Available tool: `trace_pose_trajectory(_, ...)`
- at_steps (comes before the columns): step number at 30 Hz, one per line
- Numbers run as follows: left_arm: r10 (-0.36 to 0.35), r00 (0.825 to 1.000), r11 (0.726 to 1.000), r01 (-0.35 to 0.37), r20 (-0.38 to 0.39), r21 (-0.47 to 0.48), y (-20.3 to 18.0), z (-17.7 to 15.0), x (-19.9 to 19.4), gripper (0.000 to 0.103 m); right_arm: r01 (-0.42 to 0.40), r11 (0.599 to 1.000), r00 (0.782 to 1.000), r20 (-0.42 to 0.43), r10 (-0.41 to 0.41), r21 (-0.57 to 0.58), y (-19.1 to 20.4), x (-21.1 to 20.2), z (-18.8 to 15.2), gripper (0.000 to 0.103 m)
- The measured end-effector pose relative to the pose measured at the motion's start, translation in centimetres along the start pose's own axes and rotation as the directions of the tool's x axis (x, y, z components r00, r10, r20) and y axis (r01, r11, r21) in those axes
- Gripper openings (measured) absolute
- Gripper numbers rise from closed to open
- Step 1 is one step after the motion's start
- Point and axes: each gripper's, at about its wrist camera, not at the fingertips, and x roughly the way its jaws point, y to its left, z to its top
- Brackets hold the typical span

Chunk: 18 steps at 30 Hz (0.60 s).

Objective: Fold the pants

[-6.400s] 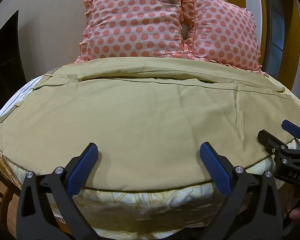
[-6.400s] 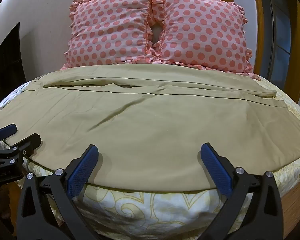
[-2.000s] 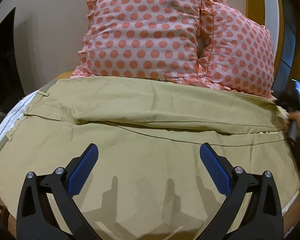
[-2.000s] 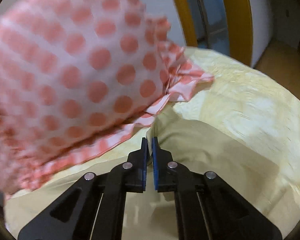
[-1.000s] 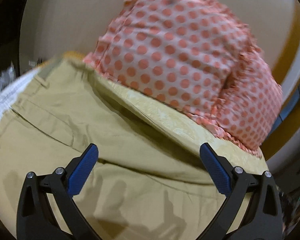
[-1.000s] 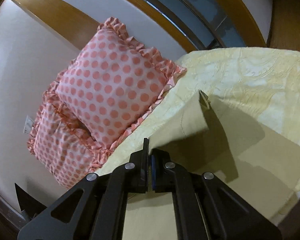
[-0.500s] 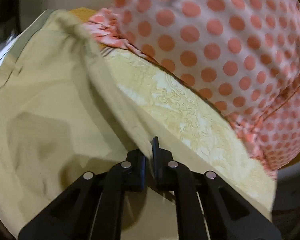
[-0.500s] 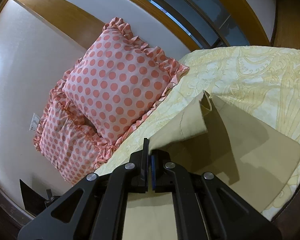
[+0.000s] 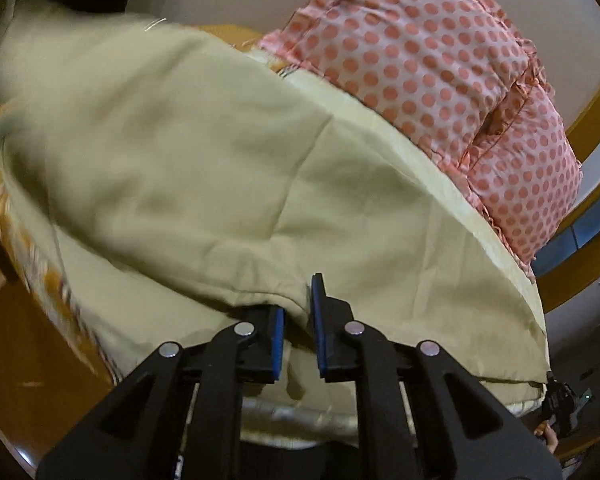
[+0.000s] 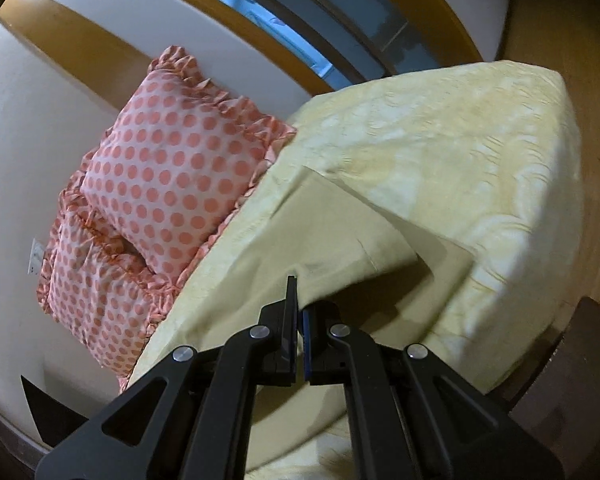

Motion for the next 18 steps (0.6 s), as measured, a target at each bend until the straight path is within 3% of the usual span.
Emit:
trace_pose_trajectory(7, 0.002, 1.000, 0.998, -0.003, 0.014, 0.064, -0.3, -1.4, -0.4, 0.011, 0.055, 0.998, 0.998, 0.008, -0.055, 0.000, -0.8, -1.3, -0.8, 0.002)
trace_pose_trajectory(10, 0.006, 0.999, 0.995, -0.009, 0.033, 0.103, -0.4, -1.9, -0.6, 0.009, 0.122, 0.991, 0.993, 0.001, -0.122, -0.054, -0.6, -1.4, -1.5, 0.002)
trace_pose_trajectory(14, 0.007, 0.999, 0.991, -0.013, 0.045, 0.130, -0.4, -2.4, -1.0, 0.010, 0.153, 0.984, 0.988, 0.021, -0.152, -0.091, 0.0, -2.4, -1.6, 0.004)
trace_pose_trajectory(15, 0.003, 0.999, 0.991, -0.009, 0.044, 0.135, -0.4, -2.5, -1.2, 0.012, 0.154, 0.985, 0.988, 0.039, -0.152, -0.081, -0.1, -2.8, -1.4, 0.015)
trace_pose_trajectory(16, -0.001, 0.999, 0.990, -0.005, 0.043, 0.141, -0.3, -2.6, -1.5, 0.015, 0.170, 0.984, 0.983, 0.077, -0.166, -0.047, -0.4, -3.7, -1.1, 0.032)
trace_pose_trajectory(18, -0.008, 0.998, 0.990, 0.000, 0.055, 0.142, 0.0, -2.9, -2.3, 0.031, 0.209, 0.978, 0.965, 0.163, -0.205, -0.010, -1.1, -5.0, -0.6, 0.049)
